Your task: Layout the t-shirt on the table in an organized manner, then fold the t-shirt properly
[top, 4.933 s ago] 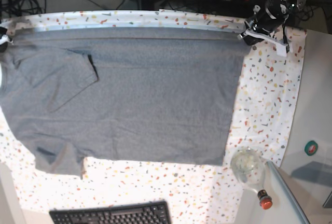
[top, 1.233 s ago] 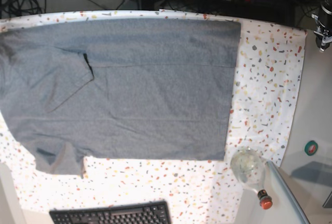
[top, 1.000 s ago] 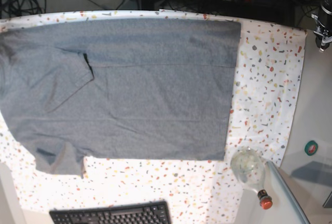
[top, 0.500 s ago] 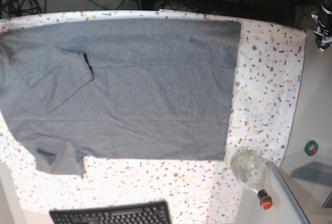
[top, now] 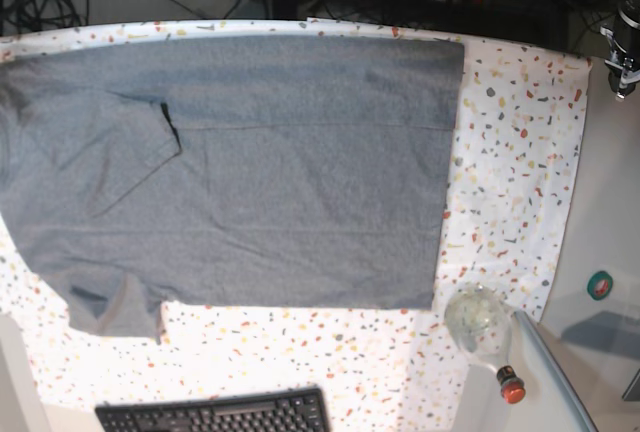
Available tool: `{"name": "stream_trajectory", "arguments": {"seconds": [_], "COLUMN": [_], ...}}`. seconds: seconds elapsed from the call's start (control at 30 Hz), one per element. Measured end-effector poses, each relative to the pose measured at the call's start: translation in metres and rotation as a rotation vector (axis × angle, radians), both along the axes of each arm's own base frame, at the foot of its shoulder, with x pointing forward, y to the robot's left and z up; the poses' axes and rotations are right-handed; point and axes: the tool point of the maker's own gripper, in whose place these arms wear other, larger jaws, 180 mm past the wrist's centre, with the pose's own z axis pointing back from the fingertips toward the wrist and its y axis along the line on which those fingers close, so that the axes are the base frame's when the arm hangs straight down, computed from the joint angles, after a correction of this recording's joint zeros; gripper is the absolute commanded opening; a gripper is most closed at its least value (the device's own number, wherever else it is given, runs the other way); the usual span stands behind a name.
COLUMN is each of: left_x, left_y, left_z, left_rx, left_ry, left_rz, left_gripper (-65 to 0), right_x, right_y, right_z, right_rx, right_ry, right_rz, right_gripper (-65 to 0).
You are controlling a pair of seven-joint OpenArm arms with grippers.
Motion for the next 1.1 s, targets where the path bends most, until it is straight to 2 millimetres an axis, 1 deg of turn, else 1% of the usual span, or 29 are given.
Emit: {"name": "stream_trajectory", "arguments": {"seconds": [0.9, 0.93, 1.0, 1.03, 1.1], "left_x": [0.001, 0.004, 0.015, 0.024, 0.046], "left_y": [-0.001, -0.004, -0.018, -0.027, -0.047], "left_z": [0.000, -0.001, -0.004, -0.003, 0.002], "left_rx": [0.000, 0.001, -0.003, -0.002, 0.020], "left_ry": [-0.001, -0.001, 0.013, 0.019, 0.016], "left_rz": [-0.004, -0.013, -0.075, -0.123, -0.222], "left_gripper": [-65.0, -65.0, -65.0, -65.0, -65.0], "right_x": [0.001, 0.001, 0.001, 0.006, 0.020], "right_y": [0.000, 0.000, 0.001, 0.005, 0.019], "right_z": [0.000, 0.000, 0.000, -0.002, -0.008], "right_rx": [0.002, 0.002, 0.002, 0.004, 0.012], "right_ry": [-0.002, -0.002, -0.001, 0.006, 0.035], "right_rz": [0.000, 0.000, 0.003, 0.022, 0.090], "right_gripper": [-65.0, -65.0, -65.0, -65.0, -65.0]}}
